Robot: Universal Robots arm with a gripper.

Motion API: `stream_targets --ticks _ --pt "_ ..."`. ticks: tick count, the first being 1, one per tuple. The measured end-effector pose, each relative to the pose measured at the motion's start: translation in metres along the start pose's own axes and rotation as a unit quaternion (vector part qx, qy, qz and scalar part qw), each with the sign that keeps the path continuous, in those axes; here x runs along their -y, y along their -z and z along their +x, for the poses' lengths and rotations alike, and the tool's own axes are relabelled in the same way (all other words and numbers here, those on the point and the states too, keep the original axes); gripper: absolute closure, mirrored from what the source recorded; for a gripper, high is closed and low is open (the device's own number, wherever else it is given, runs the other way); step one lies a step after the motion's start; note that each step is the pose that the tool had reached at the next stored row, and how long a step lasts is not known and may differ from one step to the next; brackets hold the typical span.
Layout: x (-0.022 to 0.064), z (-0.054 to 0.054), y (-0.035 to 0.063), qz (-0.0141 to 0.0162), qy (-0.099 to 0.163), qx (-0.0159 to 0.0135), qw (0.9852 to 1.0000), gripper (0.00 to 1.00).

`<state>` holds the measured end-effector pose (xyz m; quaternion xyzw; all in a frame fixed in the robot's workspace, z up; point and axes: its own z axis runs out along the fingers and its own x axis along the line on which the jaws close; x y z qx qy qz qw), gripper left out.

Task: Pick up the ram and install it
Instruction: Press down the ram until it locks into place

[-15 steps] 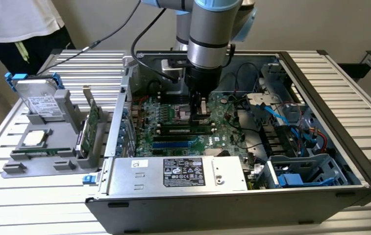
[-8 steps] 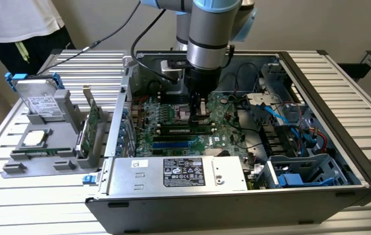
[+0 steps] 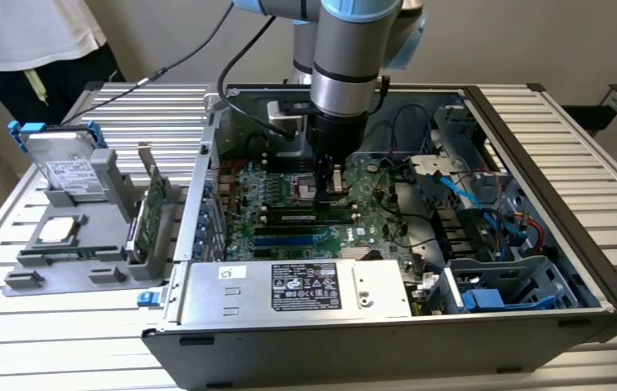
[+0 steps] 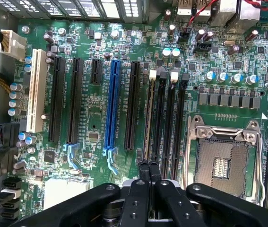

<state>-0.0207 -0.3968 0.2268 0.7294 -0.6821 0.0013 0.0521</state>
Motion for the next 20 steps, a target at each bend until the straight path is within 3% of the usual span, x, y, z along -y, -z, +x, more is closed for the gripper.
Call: stream_targets --ticks 20 --pt "-0.0015 -0.0009 -0.0021 0.0004 0.000 0.0003 1.0000 0.90"
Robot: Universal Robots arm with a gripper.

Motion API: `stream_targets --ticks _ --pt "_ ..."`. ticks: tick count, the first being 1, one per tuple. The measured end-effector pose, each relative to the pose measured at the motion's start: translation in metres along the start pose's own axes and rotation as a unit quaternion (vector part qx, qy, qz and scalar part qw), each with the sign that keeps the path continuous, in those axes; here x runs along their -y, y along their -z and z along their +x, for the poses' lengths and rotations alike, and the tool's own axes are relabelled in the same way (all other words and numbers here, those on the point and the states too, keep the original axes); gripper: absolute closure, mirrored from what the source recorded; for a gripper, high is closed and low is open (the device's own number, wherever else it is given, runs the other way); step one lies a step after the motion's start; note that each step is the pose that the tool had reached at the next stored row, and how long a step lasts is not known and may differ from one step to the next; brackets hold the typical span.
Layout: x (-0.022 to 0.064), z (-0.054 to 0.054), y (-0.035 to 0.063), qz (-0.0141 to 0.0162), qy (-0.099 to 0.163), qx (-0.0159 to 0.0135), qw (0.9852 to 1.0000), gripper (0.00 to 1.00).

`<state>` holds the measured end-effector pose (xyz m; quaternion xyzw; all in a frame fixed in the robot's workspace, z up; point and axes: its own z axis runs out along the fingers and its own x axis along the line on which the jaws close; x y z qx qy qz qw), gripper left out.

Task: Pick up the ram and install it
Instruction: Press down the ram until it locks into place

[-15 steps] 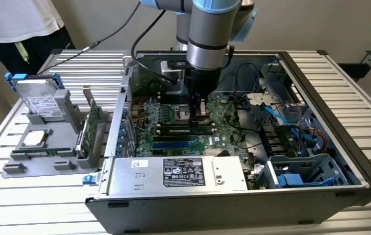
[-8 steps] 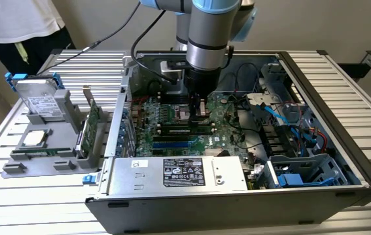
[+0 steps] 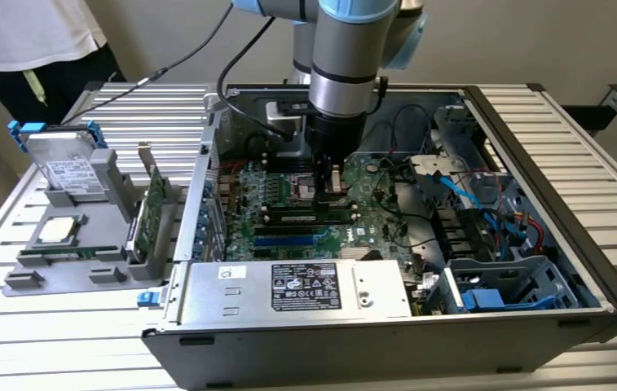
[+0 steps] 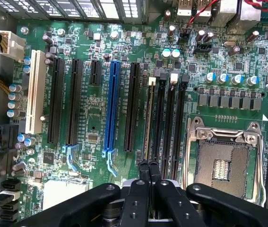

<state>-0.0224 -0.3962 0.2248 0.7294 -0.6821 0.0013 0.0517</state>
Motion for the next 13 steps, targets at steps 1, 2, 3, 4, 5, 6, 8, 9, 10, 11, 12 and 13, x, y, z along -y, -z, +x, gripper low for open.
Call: stream_targets --ticks 1,2,3,4,5,6,8,9,10,11,12,13 --pt "-0.0001 0.000 0.0015 0.0004 0.000 0.0009 1.0000 0.90" --pt "-0.0003 0.000 0.0049 0.0003 0.000 0.0007 1.0000 0.90" --pt "-0.0007 0.001 0.0083 0.0000 0.000 -0.0001 1.0000 0.90" --pt "-0.0009 0.001 0.0110 0.0000 0.000 -0.0001 1.0000 0.90" --pt "-0.0010 0.001 0.0125 0.0000 0.000 0.0000 1.0000 0.90" --pt "-0.0010 0.001 0.0136 -0.0001 0.000 -0.0002 1.0000 0.90" --pt "-0.0012 0.001 0.0157 -0.0001 0.000 -0.0002 1.0000 0.90" --pt "-0.0013 0.001 0.0166 -0.0001 0.000 -0.0002 1.0000 0.90" --pt "-0.0014 0.001 0.0170 -0.0001 0.000 -0.0002 1.0000 0.90" --pt "-0.0014 0.001 0.0170 -0.0001 0.000 -0.0001 1.0000 0.90" --pt "-0.0014 0.001 0.0170 0.0000 0.000 0.0001 1.0000 0.90" --pt "-0.0014 0.001 0.0171 0.0000 0.000 0.0000 1.0000 0.90"
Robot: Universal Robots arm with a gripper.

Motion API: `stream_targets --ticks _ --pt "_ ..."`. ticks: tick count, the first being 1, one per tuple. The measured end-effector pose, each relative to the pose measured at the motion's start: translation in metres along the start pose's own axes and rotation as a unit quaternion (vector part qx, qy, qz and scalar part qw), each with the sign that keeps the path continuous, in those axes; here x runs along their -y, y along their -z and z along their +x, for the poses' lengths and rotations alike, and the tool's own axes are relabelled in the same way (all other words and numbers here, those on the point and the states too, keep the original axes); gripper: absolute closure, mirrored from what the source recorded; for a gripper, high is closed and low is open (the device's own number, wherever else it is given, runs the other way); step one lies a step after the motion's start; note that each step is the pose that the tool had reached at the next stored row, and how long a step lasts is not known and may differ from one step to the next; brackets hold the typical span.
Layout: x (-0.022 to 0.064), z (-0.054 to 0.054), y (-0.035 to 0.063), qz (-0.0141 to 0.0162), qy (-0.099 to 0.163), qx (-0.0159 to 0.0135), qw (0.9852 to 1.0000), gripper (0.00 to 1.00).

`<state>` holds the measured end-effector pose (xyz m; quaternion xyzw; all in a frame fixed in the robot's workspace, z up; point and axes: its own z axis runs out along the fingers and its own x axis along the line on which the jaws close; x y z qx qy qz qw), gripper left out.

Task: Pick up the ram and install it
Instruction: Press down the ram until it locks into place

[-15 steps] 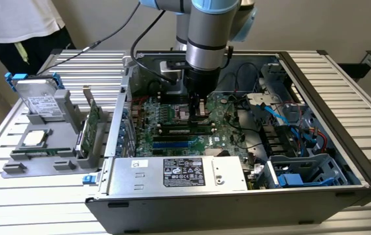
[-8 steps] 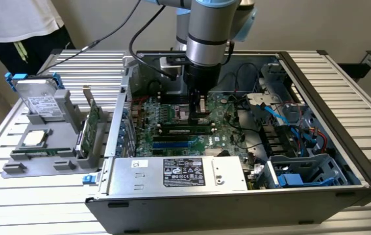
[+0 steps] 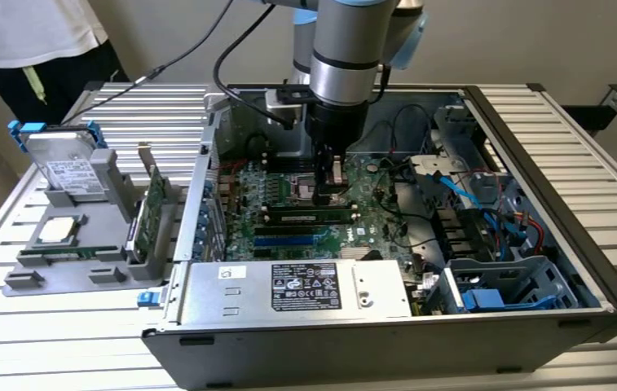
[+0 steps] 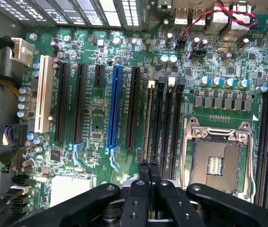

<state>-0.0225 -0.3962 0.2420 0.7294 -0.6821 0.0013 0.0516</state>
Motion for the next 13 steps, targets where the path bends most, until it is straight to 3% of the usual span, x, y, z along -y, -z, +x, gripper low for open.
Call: stream_targets --ticks 13 --pt "-0.0001 0.0001 0.0013 -0.0001 0.000 -0.0001 1.0000 0.90"
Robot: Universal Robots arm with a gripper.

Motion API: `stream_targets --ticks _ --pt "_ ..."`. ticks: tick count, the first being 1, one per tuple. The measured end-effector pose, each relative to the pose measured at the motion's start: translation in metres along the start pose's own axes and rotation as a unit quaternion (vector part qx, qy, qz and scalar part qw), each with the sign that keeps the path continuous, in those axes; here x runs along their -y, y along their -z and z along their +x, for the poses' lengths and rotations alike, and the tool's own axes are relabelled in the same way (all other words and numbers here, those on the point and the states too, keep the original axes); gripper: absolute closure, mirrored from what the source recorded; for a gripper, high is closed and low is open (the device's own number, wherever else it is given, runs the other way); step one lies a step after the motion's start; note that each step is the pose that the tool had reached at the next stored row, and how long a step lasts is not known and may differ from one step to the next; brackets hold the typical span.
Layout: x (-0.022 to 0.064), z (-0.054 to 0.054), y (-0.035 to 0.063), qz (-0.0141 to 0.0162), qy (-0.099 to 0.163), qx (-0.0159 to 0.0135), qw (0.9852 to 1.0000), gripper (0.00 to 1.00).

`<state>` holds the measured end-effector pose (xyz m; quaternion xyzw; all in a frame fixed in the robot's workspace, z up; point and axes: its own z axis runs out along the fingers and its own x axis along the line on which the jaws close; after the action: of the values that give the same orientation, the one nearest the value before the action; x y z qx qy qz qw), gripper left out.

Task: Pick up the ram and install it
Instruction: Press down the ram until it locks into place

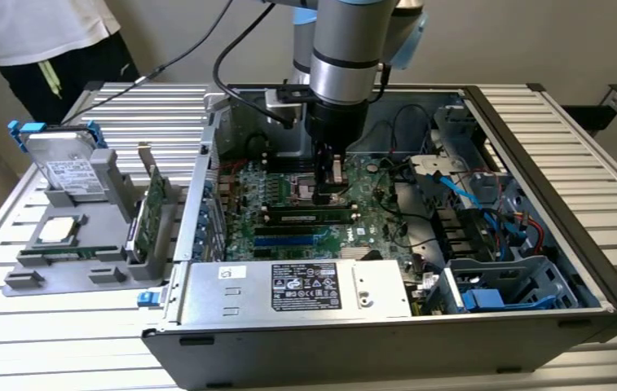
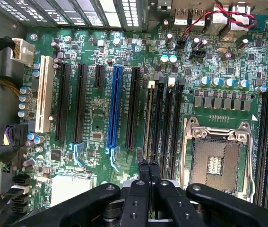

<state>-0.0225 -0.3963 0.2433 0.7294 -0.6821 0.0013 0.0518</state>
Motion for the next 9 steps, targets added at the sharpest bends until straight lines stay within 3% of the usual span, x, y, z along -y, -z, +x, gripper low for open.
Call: stream_targets --ticks 4,9 --pt "-0.0004 0.0001 0.0001 -0.0004 -0.005 0.0006 1.0000 0.90" --pt "-0.0005 0.0000 0.0003 -0.0025 -0.035 0.0029 0.9994 0.90"
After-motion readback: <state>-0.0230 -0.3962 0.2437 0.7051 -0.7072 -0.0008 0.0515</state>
